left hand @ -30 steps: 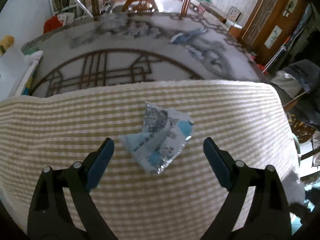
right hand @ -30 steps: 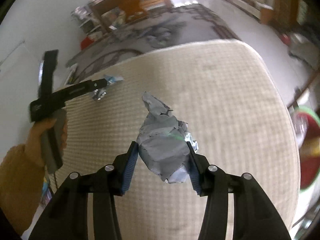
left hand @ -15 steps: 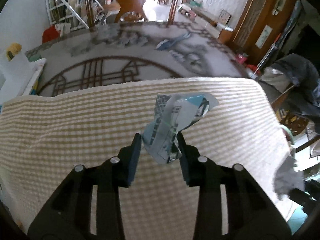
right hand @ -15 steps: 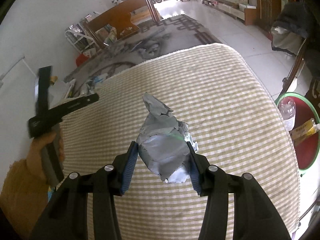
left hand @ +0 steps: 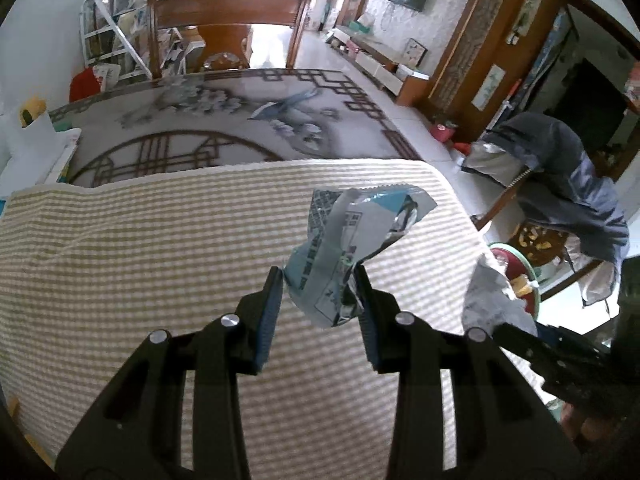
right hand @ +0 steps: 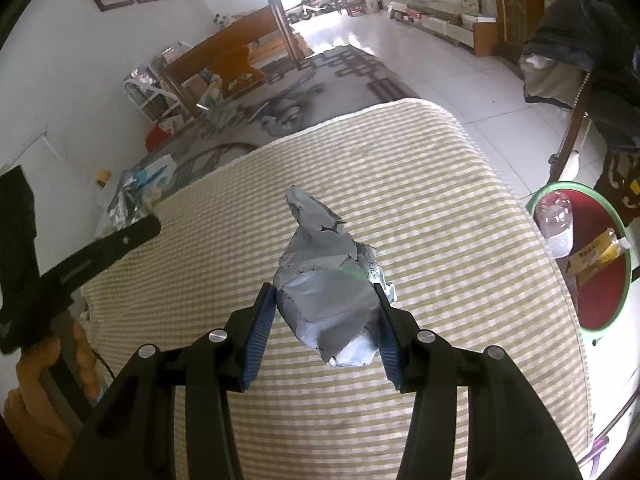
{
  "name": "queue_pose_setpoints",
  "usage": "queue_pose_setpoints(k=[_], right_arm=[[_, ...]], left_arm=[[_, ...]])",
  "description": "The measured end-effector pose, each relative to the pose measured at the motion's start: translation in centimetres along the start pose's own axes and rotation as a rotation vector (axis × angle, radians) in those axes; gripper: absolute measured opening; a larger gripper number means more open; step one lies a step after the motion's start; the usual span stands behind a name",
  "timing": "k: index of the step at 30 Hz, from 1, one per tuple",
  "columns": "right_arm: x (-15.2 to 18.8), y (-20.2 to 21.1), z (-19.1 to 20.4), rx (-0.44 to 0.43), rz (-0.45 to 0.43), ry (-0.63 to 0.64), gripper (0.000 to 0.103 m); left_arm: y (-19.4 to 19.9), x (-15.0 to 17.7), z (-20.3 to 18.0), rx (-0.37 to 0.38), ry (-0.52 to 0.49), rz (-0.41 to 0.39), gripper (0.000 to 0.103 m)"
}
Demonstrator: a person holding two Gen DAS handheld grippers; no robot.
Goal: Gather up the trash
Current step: 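Carry the foil wrapper and crumpled foil over to the red bin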
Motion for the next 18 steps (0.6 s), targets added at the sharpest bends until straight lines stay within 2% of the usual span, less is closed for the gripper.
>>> queue_pose_setpoints(k=[14, 18], right_arm=[[0.1, 1.8, -2.4, 0.027, -0.036, -0.037, 0.047], [0.2, 3.2, -4.6, 0.06, -0.06, -0.067, 0.047]], left_arm=[[1.1, 1.0, -4.1, 0.055, -0.058, 0.002, 0.035], [0.9, 1.0, -6.7, 0.097, -0.083, 0.016, 0.035]])
Point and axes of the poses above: each gripper's, at about its wrist camera, not at the fingertips, and y roughly against the way its jaws point, z to its left, x to its underside, the point moved 1 cm from there along -y, roughly the way its jaws point, and after that the axes turned 8 degrees about -x, right-handed, at the moved point
